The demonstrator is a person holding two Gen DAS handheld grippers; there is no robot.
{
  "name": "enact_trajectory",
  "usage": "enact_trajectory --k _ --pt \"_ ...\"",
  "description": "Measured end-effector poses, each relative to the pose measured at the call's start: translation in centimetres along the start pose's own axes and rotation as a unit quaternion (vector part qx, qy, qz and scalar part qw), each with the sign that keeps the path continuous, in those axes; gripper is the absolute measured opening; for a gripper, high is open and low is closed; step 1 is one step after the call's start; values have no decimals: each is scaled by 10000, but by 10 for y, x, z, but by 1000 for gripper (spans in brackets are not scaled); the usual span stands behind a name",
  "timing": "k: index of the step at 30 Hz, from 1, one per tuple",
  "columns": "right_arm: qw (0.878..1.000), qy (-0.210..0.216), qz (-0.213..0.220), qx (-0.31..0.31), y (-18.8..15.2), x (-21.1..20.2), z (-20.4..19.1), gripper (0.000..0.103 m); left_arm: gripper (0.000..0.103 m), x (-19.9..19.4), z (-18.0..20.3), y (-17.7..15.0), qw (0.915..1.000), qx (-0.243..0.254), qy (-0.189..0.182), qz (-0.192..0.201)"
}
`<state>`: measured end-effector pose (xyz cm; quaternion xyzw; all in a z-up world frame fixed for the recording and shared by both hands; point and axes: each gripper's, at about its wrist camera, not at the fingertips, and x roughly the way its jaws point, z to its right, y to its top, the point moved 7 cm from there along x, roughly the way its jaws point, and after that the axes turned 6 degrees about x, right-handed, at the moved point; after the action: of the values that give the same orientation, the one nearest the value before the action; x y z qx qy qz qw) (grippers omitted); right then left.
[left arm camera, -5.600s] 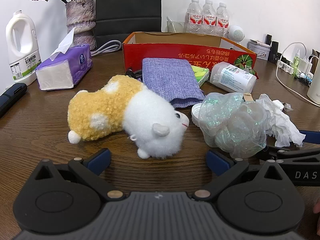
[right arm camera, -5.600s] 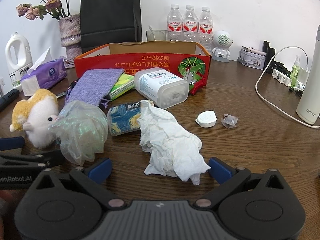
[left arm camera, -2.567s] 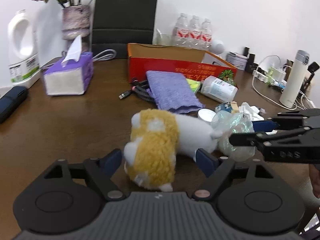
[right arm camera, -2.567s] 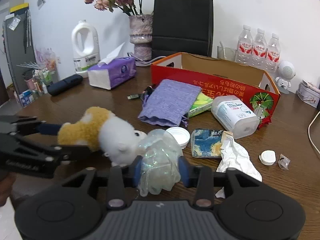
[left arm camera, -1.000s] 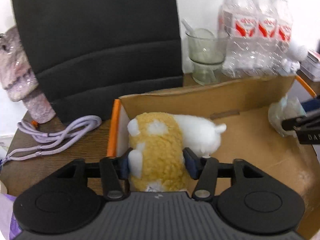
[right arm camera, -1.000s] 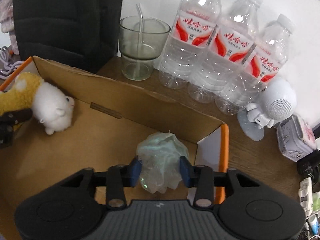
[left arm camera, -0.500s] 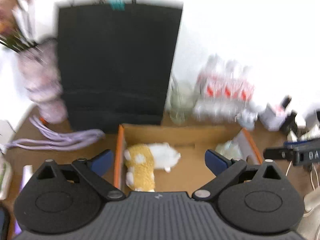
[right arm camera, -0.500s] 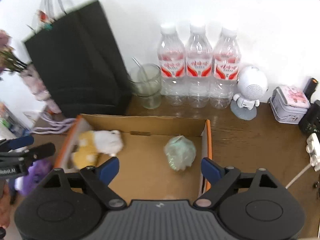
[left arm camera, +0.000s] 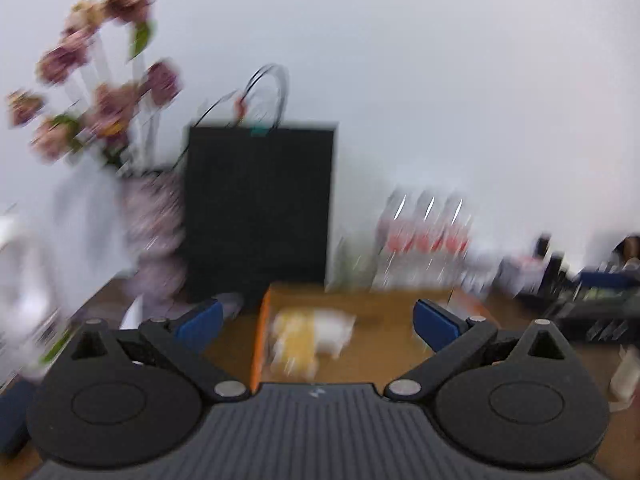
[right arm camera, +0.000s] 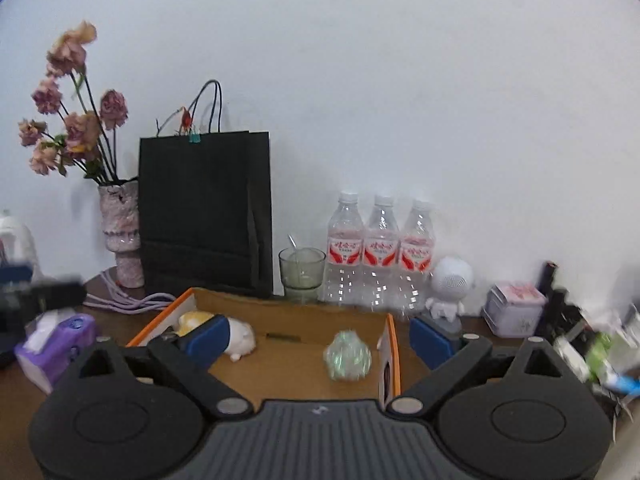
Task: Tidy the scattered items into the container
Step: 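Withdraw both tools from the box back over the desk, then grasp the white bottle cap with the left gripper while the right grasps the tissue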
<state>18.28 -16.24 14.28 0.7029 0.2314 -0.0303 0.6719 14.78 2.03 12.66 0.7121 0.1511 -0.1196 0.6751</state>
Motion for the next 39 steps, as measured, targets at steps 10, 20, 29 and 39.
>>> enact_trajectory --k 10,20,29,39 --pt "9982 189 501 280 -173 -183 4 101 103 -159 22 -190 9979 -616 -63 -165" --pt "9975 119 647 244 -240 -264 0 103 103 -225 38 -205 9997 -147 -74 158" --pt "9941 312 -488 918 -270 -237 14 103 103 -215 46 -219 9997 -13 -244 -18" --pt "9944 137 -745 742 -245 -179 20 83 97 -150 61 -189 9962 216 -613 -573"
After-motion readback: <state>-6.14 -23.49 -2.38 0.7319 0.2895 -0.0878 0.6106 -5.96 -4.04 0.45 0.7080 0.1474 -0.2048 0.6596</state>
